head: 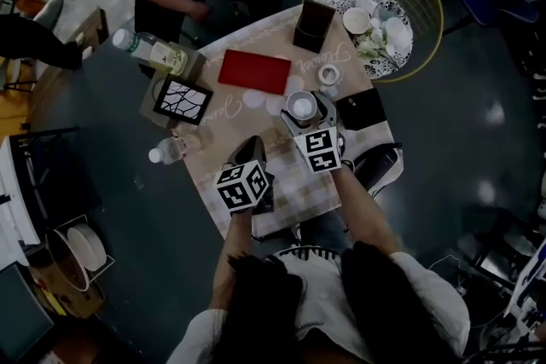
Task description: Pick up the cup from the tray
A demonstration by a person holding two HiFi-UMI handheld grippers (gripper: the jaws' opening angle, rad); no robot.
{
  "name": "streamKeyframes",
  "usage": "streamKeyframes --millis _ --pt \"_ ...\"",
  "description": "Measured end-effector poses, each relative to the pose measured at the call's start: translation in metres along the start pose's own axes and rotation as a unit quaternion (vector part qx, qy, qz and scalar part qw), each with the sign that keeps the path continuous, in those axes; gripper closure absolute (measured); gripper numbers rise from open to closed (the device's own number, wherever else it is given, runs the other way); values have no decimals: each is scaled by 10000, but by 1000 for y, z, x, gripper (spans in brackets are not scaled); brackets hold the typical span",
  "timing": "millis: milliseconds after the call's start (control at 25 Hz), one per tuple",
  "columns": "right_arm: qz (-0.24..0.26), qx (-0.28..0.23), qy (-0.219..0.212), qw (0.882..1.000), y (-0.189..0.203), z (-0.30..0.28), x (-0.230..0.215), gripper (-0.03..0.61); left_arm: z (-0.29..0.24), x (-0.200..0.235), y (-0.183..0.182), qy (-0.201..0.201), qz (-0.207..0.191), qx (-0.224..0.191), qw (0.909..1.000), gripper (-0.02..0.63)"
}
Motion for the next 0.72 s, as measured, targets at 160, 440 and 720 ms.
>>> streamKeyframes --millis 160,440,720 --pt "22 32 16 10000 10 1 -3 210 0 2 2 -93 72 27 9999 606" --pt "24 -104 -69 9999 17 1 -7 210 -4 1 8 -99 82 213 9997 604" --pt "0 -210 -282 9994 10 8 -5 184 -6 -2 13 -79 50 348 9993 605"
Point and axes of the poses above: the fingertips, and each gripper's own axes: z backward along the fingers, x to its left, y out of its underside, the point moved 5 cm from there along z, backward along the fingers, and after that the axes turned 3 degrees about -z, right-handed, at the moved point
